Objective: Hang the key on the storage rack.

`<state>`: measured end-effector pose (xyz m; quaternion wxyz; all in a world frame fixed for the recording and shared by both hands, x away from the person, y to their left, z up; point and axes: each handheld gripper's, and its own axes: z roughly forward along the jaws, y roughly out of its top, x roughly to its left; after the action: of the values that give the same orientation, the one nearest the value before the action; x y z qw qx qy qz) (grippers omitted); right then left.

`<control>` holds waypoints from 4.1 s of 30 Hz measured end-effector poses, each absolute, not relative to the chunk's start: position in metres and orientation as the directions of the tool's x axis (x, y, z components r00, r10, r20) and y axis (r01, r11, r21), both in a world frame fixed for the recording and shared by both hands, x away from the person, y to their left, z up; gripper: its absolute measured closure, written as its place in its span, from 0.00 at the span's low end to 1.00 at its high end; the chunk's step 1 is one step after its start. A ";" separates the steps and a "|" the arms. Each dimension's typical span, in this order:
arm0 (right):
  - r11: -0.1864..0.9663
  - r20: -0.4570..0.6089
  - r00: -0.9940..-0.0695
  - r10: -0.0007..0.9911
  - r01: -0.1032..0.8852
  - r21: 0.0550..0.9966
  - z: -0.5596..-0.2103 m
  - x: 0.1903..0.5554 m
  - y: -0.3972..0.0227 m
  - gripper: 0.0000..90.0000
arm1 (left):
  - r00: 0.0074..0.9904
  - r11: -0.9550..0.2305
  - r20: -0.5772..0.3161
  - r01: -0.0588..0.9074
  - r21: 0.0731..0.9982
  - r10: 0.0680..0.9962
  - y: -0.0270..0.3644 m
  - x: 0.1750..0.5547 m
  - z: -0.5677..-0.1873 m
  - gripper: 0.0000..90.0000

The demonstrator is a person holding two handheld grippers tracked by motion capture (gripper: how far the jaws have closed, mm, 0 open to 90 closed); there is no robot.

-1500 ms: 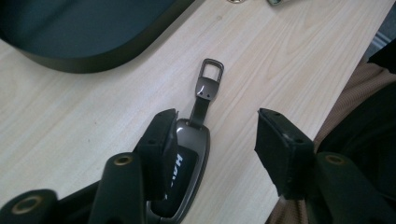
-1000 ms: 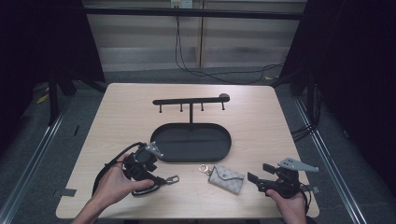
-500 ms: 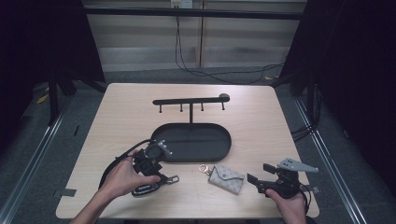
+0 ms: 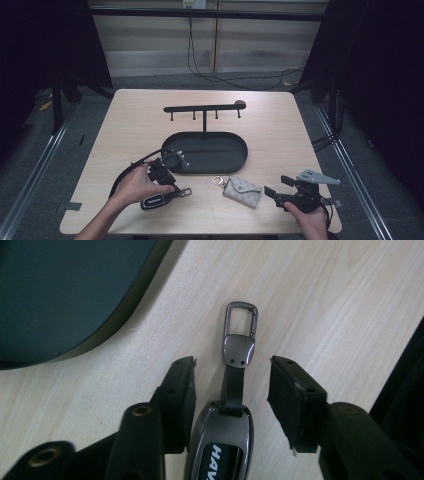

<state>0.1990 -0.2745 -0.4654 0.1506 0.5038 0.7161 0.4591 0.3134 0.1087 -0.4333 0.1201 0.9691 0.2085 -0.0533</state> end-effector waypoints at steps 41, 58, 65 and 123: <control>0.075 0.250 -0.442 0.862 0.598 0.798 -0.467 0.201 -0.275 0.19 | 0.964 -0.964 -0.043 0.263 0.021 0.262 0.061 0.307 -0.464 0.77; 0.074 0.256 -0.440 0.861 0.605 0.793 -0.468 0.202 -0.274 0.19 | 0.923 -0.930 -0.119 0.367 -0.024 0.367 0.061 0.318 -0.463 0.79; 0.057 0.266 -0.434 0.861 0.602 0.797 -0.467 0.201 -0.276 0.18 | 0.904 -0.909 -0.105 0.416 -0.007 0.415 0.074 0.321 -0.449 0.79; 0.050 0.269 -0.417 0.868 0.612 0.789 -0.469 0.202 -0.276 0.17 | 0.792 -0.785 -0.005 0.606 0.128 0.611 0.134 0.351 -0.328 0.79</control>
<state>0.2025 -0.2762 -0.4689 0.1417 0.5210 0.7105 0.4514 0.3508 0.1341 -0.3285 0.0613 0.9445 0.3221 0.0183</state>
